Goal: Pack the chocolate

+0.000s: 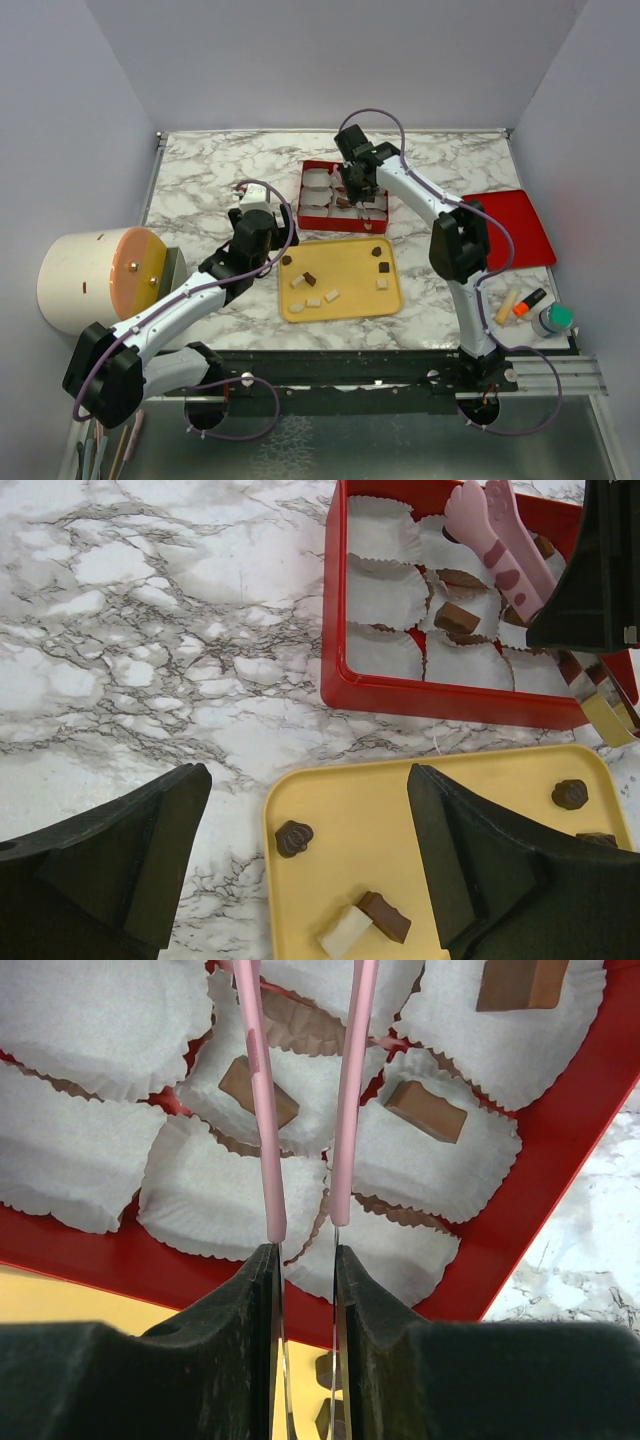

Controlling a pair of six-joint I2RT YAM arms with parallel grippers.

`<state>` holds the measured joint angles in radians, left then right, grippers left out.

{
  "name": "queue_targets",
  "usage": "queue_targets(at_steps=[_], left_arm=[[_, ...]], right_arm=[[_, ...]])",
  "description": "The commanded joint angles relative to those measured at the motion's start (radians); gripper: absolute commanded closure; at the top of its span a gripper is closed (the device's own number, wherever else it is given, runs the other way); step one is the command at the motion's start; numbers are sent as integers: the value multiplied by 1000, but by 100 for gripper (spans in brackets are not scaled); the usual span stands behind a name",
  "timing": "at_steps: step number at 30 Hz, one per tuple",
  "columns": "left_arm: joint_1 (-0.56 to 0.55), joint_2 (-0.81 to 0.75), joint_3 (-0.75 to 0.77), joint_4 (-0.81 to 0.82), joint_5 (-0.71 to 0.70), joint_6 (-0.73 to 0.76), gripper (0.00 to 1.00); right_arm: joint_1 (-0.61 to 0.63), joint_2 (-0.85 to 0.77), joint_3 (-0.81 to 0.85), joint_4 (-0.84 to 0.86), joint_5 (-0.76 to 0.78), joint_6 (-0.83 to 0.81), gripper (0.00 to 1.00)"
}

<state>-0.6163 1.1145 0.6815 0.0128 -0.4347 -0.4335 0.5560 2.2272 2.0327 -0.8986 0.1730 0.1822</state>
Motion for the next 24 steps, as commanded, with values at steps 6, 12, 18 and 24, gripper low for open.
queue_targets(at_steps=[6,12,18,24], left_arm=[[4,-5,-8,7,-4,-5,10],[4,-7,-9,6,-4,-7,10],[4,-6,-10,6,-3,-8,10],[4,-3,-8,8,0,-9,10]], right_arm=[[-13,18,37,6,1,3,80],[-17,15,34,7,-5,5,75],[-19,15,32,6,-15,7,71],[-21,11,28,6,-18,7,70]])
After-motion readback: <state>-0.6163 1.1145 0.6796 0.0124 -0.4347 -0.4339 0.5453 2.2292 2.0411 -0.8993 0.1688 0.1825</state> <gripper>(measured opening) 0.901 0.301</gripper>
